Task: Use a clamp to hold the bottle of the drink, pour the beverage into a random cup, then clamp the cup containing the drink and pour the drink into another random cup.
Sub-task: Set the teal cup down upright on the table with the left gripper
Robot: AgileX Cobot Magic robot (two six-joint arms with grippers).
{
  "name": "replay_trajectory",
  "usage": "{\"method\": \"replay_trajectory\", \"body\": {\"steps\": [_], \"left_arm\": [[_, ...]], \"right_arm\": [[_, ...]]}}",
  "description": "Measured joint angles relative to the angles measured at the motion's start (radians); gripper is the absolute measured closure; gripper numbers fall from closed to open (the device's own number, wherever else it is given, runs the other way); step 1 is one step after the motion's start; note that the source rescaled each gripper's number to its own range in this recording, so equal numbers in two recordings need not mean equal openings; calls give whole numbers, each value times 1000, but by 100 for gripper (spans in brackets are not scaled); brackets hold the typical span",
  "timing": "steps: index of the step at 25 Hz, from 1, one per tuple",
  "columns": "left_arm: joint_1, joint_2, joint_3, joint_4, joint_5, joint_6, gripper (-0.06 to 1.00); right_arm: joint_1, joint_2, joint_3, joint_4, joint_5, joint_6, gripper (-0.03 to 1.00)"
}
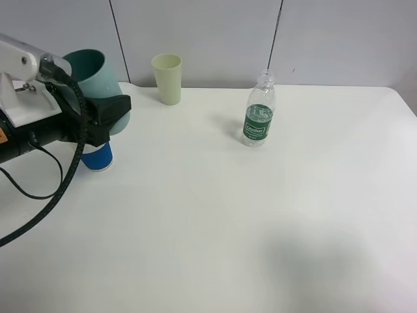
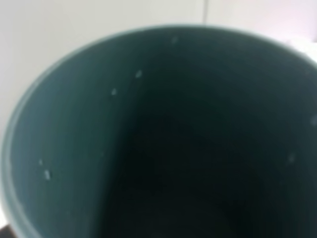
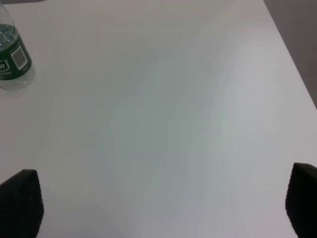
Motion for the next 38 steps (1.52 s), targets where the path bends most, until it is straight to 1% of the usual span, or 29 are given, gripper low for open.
{"method": "replay_trajectory", "body": {"steps": [2,7,9,11,12,15,18,21,24,29,31,33,38], "left_arm": [[-57,0,0,-127,24,94,92],[-199,1,0,-451,33,373,92],[-248,17,0,-586,27,462,92],[-287,49,0,-693,13,532,92],[-306,65,0,-741,2,562,92],[-361,124,-1,-845,-52,620,92],[-405,174,-2,-921,-121,648,92],[-429,218,-6,-956,-170,654,92],[-431,259,-37,-975,-171,654,92],[-431,333,-84,-973,-169,654,92],[-431,372,-88,-946,-170,654,92],[-431,415,-89,-900,-172,654,92],[-431,510,-89,-793,-222,654,92]], "right_arm": [[0,0,0,0,0,0,-3],[0,0,0,0,0,0,-3],[0,0,0,0,0,0,-3],[0,0,0,0,0,0,-3],[0,0,0,0,0,0,-3],[0,0,0,0,0,0,-3],[0,0,0,0,0,0,-3],[0,0,0,0,0,0,-3],[0,0,0,0,0,0,-3],[0,0,0,0,0,0,-3],[0,0,0,0,0,0,-3],[0,0,0,0,0,0,-3],[0,0,0,0,0,0,-3]]}}
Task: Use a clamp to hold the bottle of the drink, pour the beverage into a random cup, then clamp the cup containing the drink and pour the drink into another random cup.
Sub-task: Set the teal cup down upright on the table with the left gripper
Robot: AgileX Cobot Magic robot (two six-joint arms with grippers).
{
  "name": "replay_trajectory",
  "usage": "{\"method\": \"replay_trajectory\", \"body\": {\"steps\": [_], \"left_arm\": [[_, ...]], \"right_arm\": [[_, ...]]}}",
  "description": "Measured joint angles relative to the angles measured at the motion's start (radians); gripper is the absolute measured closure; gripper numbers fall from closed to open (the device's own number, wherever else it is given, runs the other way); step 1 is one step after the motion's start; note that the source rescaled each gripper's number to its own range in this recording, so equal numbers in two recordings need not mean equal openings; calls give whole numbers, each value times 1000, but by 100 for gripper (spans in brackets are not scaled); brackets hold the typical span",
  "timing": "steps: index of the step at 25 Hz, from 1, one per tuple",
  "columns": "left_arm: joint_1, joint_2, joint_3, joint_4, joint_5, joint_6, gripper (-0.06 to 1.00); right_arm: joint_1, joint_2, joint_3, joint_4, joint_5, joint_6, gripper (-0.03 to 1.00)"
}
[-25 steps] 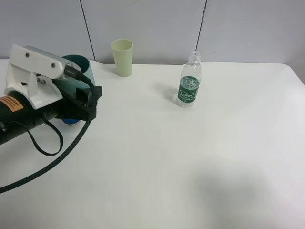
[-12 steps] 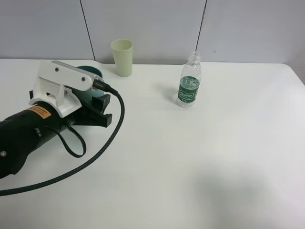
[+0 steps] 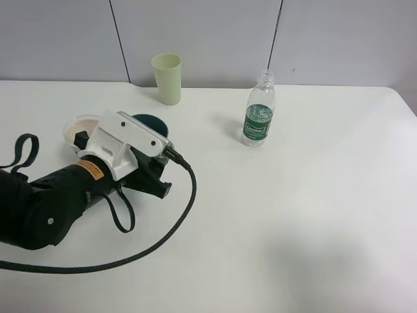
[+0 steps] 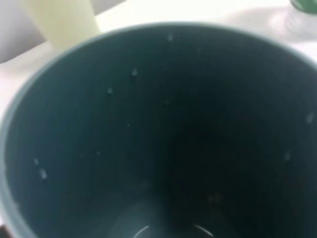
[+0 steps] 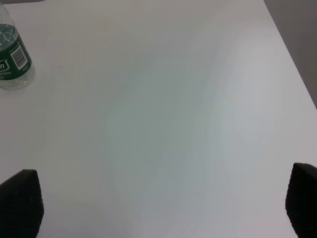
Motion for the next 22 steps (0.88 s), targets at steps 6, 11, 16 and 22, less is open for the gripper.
{"method": "replay_trajectory", "body": {"steps": [6,11,16,22], "left_arm": [[0,74,-2,62,-46,-55,92],[21,80,-34,67,-45,-194,92],[53,80,-48,67,-45,-289,92],[58,82,-48,76,-49,-307,92]], "right_arm": [[0,0,0,0,0,0,-3],[0,0,0,0,0,0,-3],[0,0,0,0,0,0,-3],[0,0,0,0,0,0,-3]]}}
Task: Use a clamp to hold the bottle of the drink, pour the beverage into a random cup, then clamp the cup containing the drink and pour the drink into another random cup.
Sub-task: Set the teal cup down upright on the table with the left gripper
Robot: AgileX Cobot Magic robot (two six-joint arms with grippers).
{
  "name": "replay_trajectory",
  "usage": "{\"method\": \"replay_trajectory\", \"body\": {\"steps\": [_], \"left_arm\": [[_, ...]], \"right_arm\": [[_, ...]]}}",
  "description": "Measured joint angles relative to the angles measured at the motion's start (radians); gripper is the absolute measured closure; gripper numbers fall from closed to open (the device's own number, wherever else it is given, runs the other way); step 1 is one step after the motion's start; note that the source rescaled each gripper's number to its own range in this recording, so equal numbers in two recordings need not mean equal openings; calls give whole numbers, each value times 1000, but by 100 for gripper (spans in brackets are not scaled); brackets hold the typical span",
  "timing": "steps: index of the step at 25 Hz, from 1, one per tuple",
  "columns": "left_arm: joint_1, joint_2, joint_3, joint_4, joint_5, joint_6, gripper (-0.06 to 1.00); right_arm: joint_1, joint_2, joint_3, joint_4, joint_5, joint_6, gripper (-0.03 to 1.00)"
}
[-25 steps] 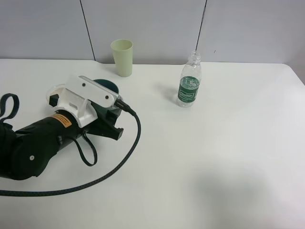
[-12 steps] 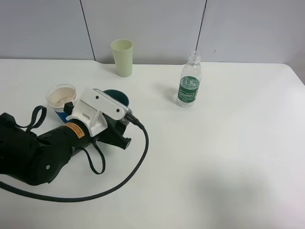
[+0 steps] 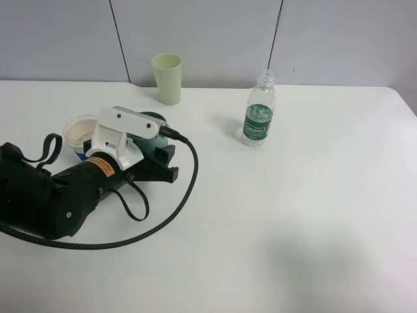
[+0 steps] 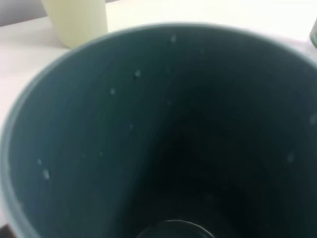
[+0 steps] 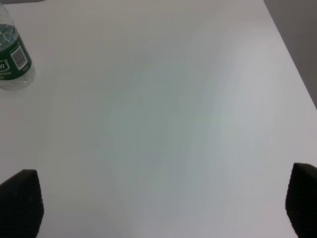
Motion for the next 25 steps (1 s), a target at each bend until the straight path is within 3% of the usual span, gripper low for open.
{"method": "replay_trajectory", "body": {"steps": [9,14,25], "left_arm": [[2,88,-1,76,-77,-55,92],[2,107,-1,79,-97,-112,92],[2,155,-1,94,-131,-116,92]], "right_arm": [[0,0,0,0,0,0,-3],[0,0,0,0,0,0,-3],[0,0,0,0,0,0,-3]]}}
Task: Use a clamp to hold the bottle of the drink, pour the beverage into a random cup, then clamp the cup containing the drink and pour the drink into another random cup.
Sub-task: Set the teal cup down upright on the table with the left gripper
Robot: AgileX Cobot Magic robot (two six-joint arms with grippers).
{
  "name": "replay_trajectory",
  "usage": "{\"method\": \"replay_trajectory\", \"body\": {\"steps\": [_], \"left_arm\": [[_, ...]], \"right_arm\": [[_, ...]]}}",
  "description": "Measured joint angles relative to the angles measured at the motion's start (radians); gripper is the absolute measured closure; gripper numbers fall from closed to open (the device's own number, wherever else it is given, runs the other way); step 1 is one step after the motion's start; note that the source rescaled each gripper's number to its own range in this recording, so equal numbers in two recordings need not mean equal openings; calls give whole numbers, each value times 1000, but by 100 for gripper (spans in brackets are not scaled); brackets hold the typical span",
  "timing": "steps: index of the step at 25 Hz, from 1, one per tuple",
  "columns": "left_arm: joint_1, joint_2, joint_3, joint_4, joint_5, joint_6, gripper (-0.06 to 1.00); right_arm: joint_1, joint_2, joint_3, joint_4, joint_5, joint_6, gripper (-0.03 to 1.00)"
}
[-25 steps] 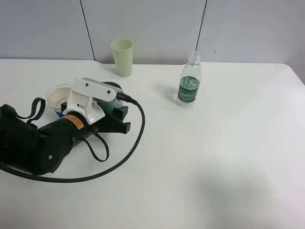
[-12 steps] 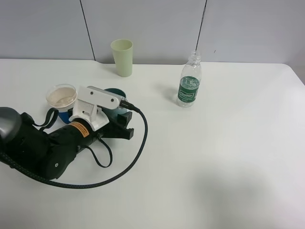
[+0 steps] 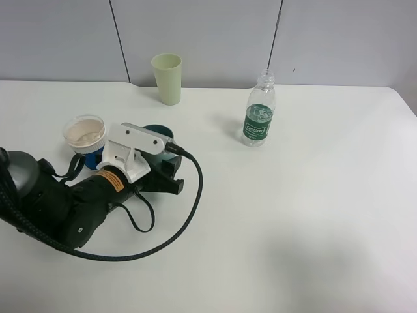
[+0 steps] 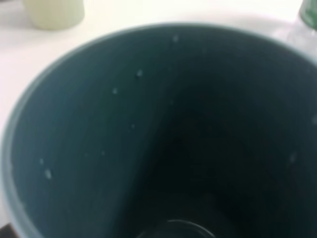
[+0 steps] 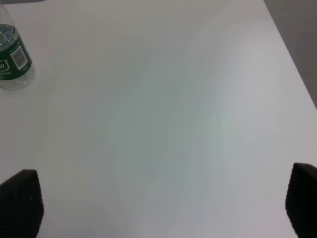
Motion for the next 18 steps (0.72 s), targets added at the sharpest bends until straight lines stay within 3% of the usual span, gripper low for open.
{"method": "replay_trajectory", "body": {"steps": [18], "left_arm": [[0,53,0,9,-19,0,92]], "right_arm": [[0,0,0,0,0,0,-3]]}}
